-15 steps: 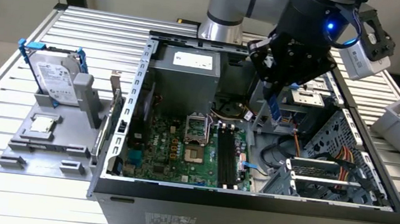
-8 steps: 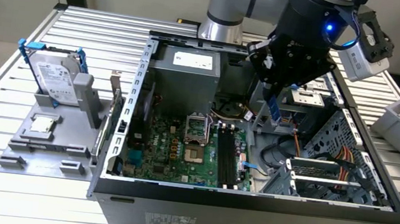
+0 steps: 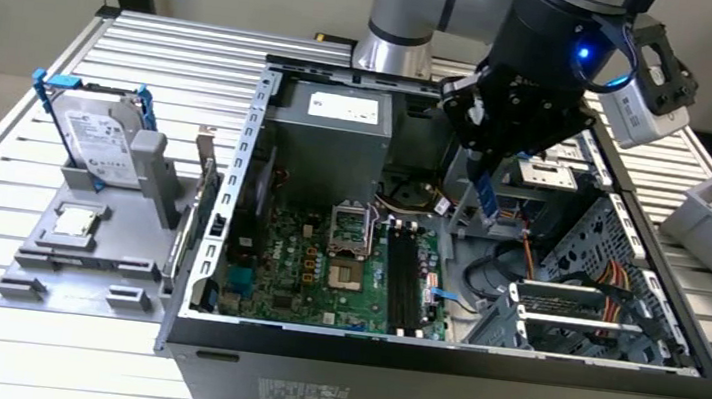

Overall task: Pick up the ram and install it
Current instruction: 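Insert the ram into the slot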

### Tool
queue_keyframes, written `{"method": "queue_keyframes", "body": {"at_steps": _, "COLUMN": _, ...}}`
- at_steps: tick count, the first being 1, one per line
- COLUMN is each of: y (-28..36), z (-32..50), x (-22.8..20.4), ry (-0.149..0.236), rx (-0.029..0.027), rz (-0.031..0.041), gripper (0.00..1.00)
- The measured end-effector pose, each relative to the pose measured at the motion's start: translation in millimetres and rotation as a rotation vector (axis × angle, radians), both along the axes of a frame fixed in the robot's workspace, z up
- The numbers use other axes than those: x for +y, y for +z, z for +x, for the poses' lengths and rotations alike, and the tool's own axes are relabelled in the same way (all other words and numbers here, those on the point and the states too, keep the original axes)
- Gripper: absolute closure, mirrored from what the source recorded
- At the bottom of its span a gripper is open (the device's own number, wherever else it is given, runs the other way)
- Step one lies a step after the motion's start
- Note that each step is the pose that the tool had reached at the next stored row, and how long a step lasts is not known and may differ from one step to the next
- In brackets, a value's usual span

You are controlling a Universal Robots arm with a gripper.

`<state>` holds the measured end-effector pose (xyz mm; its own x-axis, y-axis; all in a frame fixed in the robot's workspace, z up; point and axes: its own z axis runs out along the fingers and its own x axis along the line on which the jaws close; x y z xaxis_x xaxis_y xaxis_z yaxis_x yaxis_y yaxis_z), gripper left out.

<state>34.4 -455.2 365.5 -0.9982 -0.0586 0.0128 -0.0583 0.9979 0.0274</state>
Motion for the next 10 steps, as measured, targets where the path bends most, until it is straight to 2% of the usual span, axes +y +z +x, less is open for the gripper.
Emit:
{"method": "queue_keyframes", "body": {"at_steps": 5, "y": -1.9, "z": 0.0, "x": 0.0, "ry": -0.002, "rx": 0.0001, "rz": -0.0003, "gripper": 1.0}}
{"method": "queue_keyframes", "body": {"at_steps": 10, "y": -2.1, "z": 0.0, "x": 0.1, "ry": -0.025, "rx": 0.0, "rz": 0.0, "gripper": 1.0}}
